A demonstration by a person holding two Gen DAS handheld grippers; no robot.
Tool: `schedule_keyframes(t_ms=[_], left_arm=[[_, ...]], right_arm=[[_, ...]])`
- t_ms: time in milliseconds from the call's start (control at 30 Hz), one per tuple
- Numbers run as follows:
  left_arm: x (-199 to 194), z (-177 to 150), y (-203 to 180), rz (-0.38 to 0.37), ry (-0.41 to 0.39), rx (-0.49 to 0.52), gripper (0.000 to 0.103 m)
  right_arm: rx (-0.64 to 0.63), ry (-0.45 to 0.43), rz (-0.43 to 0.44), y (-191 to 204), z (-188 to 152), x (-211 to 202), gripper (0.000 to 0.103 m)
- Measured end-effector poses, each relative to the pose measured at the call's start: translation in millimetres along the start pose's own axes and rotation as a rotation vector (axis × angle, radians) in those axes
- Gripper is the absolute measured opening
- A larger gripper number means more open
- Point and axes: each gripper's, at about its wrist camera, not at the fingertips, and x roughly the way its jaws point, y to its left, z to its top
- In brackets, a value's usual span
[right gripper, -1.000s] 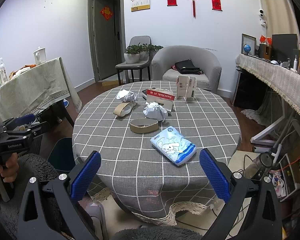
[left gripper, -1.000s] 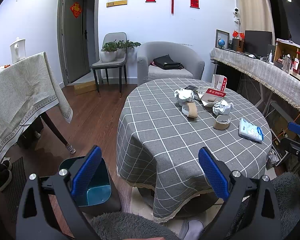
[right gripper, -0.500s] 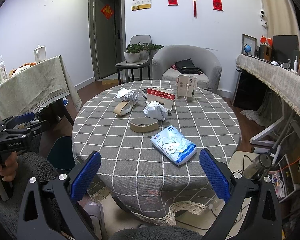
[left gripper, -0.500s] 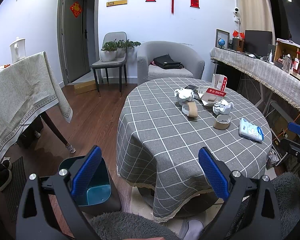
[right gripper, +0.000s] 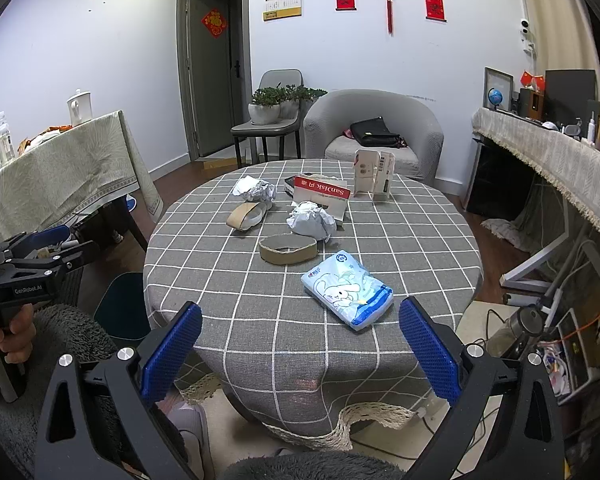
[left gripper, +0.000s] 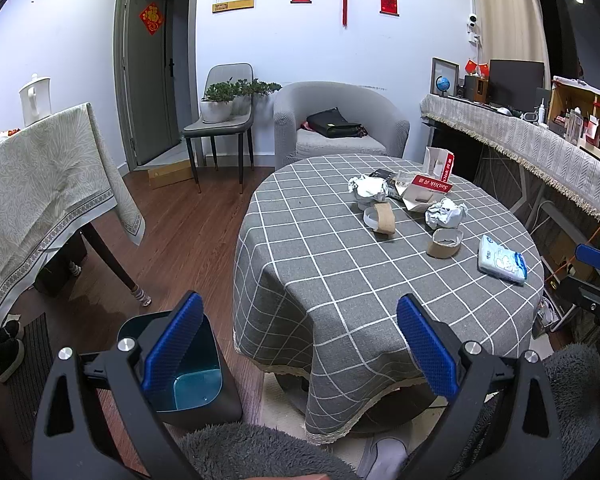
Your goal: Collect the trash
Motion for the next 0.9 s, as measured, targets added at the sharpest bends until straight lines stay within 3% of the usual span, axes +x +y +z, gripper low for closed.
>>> schedule_keyframes(t_ms=[900], left_arm=[[-0.1,-3.6,5.1,0.022,-0.008,-0.008,0.099]], right_arm=[[-0.019,0.011,-0.003,-0.4,-3.0,1.2,0.1]])
